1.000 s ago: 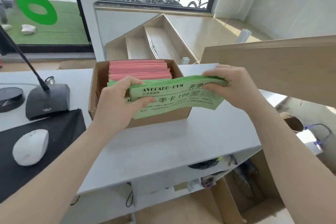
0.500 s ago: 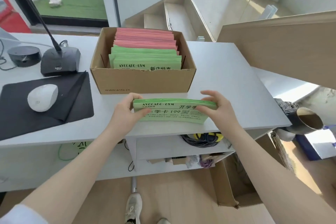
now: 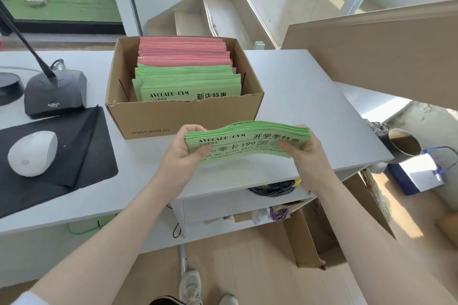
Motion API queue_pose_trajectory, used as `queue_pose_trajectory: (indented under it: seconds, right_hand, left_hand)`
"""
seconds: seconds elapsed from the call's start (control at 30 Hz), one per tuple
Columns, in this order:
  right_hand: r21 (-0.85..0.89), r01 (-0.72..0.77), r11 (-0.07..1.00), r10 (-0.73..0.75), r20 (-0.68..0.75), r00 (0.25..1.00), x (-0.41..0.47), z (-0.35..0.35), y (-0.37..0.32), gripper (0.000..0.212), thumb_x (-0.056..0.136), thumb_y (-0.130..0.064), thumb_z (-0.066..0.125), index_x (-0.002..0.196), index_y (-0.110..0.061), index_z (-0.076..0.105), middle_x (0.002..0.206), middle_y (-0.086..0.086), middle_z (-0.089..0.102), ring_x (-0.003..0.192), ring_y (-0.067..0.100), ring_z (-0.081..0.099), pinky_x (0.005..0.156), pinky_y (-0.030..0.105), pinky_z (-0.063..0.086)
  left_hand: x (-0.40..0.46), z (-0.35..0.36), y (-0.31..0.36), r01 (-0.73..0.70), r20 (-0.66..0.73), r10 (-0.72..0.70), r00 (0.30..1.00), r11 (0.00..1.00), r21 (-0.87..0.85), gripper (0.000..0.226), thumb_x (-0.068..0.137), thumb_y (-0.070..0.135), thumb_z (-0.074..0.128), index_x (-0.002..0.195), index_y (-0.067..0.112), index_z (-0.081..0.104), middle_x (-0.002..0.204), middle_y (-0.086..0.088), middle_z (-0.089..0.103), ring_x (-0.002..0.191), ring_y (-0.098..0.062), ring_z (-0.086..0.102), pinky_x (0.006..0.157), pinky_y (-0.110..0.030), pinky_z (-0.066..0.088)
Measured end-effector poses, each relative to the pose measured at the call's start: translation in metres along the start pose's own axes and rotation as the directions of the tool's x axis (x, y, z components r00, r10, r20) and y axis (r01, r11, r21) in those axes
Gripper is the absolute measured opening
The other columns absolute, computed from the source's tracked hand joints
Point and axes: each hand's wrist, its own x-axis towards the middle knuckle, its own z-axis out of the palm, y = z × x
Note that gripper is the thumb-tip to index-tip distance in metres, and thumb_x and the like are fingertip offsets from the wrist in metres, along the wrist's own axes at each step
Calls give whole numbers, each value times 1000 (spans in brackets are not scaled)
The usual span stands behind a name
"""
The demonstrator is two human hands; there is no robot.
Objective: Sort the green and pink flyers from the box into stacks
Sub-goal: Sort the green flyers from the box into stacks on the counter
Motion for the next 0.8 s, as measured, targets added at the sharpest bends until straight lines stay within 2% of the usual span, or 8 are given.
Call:
queue_pose_trajectory:
  seconds: [0.17,0.27,0.37,0.5,0.57,0.63,0.7,0.8]
  right_hand:
    - [-93,-83,992,82,-15,997,-1,-8,28,29,86,0,59,115,-5,57,106,-6,70,101,11,65,86,24,52]
    - [-93,-89,992,85,-48,995,3,-10,28,28,85,0,61,113,-4,58,99,-9,72,98,10,66,82,20,52]
    - [-77,-90,993,83,-92,992,2,-17,28,28,85,0,61,112,-7,59,103,-5,71,100,14,66,85,26,52]
    - [6,-124,992,123,-174,977,-2,-41,23,25,88,5,54,111,-3,59,91,5,71,69,8,69,58,17,52]
    - [51,-135,990,143,-229,963,1,-61,20,25,87,4,54,110,-5,60,89,4,72,77,19,68,60,29,57]
    - [56,-144,988,154,-284,946,8,-85,21,24,86,1,57,106,-11,62,96,1,73,88,27,66,71,47,55]
    - [71,-146,987,161,-298,941,21,-108,22,25,85,2,57,106,-10,62,98,0,73,89,21,69,72,39,55]
    - [53,-152,987,161,-268,950,55,-143,18,28,83,-1,61,109,-9,62,109,7,70,100,26,66,80,40,54]
  left_hand:
    - [8,5,-18,46,-1,-46,999,992,118,27,92,1,50,97,27,44,97,7,63,91,-3,57,88,-23,42]
    - [14,6,-20,41,12,-44,999,979,202,28,93,4,48,97,30,39,97,12,62,86,8,56,85,-18,42]
    - [22,10,-19,36,82,-61,995,961,275,28,94,5,48,96,31,37,99,13,61,88,9,56,87,-22,43]
    - [25,40,-25,0,206,-75,976,940,342,28,94,6,47,100,31,36,105,11,62,94,4,57,84,-8,42]
    - [31,62,-31,-50,281,-81,956,902,428,29,95,7,46,108,32,36,108,9,60,97,-4,56,80,-2,38]
    - [43,84,-37,-94,290,-71,954,851,516,29,96,12,45,119,28,41,107,1,64,95,-15,57,82,-12,42]
    - [61,107,-39,-111,222,-19,975,822,559,30,96,16,45,125,25,43,106,-7,66,93,-25,60,83,-31,46]
    - [101,146,-34,-112,90,76,993,838,535,25,96,15,45,120,20,45,104,1,64,88,-20,59,75,-31,46]
